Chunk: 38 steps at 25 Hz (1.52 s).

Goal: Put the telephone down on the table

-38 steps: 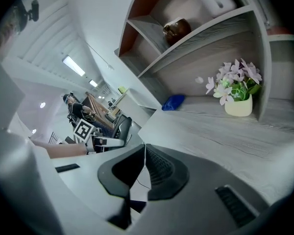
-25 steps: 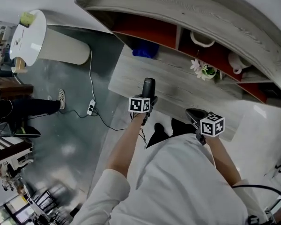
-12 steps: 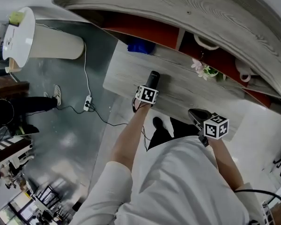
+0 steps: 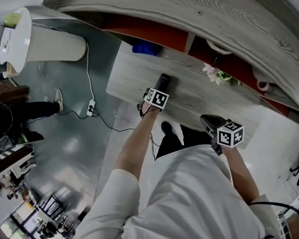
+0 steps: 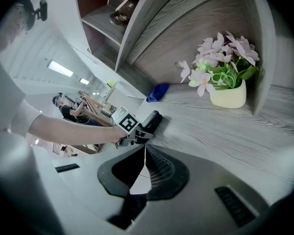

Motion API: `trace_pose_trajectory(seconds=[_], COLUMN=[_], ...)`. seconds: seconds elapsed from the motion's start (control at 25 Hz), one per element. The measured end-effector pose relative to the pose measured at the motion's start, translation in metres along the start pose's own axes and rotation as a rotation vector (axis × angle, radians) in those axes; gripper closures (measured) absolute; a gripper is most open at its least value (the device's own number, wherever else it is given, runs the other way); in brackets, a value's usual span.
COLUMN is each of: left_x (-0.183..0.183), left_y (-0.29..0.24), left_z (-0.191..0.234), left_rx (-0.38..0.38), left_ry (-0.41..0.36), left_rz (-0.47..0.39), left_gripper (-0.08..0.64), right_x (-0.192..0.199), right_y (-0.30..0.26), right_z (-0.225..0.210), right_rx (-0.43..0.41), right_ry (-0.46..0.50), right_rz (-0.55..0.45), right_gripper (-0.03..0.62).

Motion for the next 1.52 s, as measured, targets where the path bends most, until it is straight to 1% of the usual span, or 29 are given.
trace_pose_trajectory(seconds=[0.12,0.4,0.52,0.8,0.88,1.04,1.16,1.2,1.28,1.36,1.44,1.52], left_x=[0.001,0.001,0.002,-0.012,-0.016,-0.022,-0.017,-0.014,-0.002,0.016,0.041,0.065], left_y=[-0.001,-0.002,0.003,0.024,0.037,0.077,0.108,0.119,0.143,0.165,0.184,0.202], left_z=[0.001,-0.004,-0.005,-0.006,-0.006,-0.013,-0.025,-0.031,-0.043,-0.055,-0.068,-0.081], left_rx=[-0.013,-0.011,-0.032,-0.088,-0.113,-0.185,-0.208,-0.211,-0.222,-0.234,-0.237,-0.219], left_ry=[-0.017,-0.055,-0.07,-0.113,-0.097,-0.056,-0.028,-0.017,0.003,0.031,0.078,0.144], left_rz=[0.014,0.012,0.005,-0.108,-0.156,-0.3,-0.396,-0.426,-0.479,-0.515,-0.541,-0.573], left_gripper=[0.262,0.256,0.256,0.256,0.256,0.256,0.258,0.273,0.392,0.474,0.512,0.548], right_x=[0.001,0.001,0.002,0.006,0.006,0.006,0.01,0.012,0.018,0.026,0.036,0.045], right_y=[-0.001,-0.002,-0.001,-0.001,-0.002,-0.002,-0.003,-0.003,-0.001,0.002,0.008,0.015], right_z=[-0.002,0.0,0.0,0.002,0.005,0.011,0.016,0.019,0.027,0.037,0.048,0.057], right_rx=[-0.003,-0.015,-0.019,-0.046,-0.058,-0.079,-0.094,-0.1,-0.111,-0.118,-0.123,-0.129], right_ry=[-0.003,-0.002,0.001,0.014,0.022,0.045,0.066,0.075,0.096,0.112,0.123,0.139], right_rz=[0.003,0.007,0.007,0.019,0.021,0.019,0.02,0.024,0.028,0.025,0.016,0.002], right_gripper=[0.572,0.572,0.572,0.572,0.572,0.572,0.572,0.572,0.572,0.572,0.572,0.572])
Point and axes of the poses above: the fingertips, and each gripper's own axes: y backward along the fingers, z to its left, x out of its underside, the point moved 6 cm from there along y, backward along the fingers, and after that the axes turned 15 degrees about -z, right-handed, at the moved point
